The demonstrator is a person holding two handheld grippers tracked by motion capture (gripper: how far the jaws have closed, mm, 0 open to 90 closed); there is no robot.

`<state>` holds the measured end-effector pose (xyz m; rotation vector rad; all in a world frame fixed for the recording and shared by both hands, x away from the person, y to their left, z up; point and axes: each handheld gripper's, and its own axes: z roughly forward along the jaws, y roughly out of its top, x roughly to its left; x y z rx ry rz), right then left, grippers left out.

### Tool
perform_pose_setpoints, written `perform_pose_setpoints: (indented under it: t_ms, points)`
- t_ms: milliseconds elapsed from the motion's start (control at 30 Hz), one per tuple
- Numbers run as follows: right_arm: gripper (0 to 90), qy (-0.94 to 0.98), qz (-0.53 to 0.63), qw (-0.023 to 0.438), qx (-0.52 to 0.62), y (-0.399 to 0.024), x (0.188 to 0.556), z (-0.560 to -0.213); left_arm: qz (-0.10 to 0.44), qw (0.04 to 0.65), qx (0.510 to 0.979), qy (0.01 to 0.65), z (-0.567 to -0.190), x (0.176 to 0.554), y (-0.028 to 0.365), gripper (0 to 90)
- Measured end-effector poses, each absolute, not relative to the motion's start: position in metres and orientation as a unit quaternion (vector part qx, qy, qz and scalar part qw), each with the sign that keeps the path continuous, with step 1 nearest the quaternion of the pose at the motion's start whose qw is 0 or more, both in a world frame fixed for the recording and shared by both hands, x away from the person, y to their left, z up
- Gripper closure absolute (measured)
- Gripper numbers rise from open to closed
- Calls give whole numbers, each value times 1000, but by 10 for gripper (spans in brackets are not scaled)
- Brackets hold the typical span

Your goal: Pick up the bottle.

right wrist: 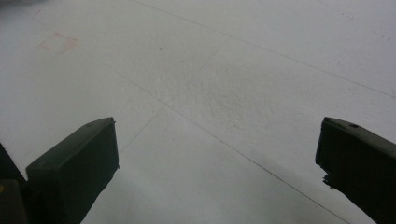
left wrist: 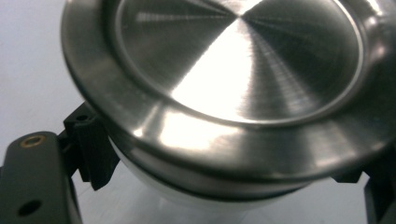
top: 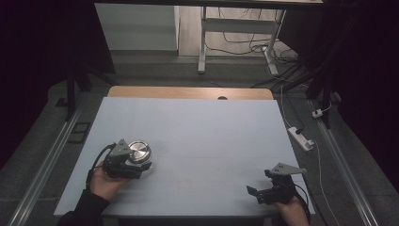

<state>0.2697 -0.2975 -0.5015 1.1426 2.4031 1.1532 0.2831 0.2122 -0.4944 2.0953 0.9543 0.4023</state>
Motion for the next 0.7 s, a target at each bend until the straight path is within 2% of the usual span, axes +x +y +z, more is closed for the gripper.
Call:
perform_pose_setpoints:
  t_ms: [700]
  points:
    - [0,819,402,116,392,-299,270,-501,134,417,845,307,-473,302,155,154]
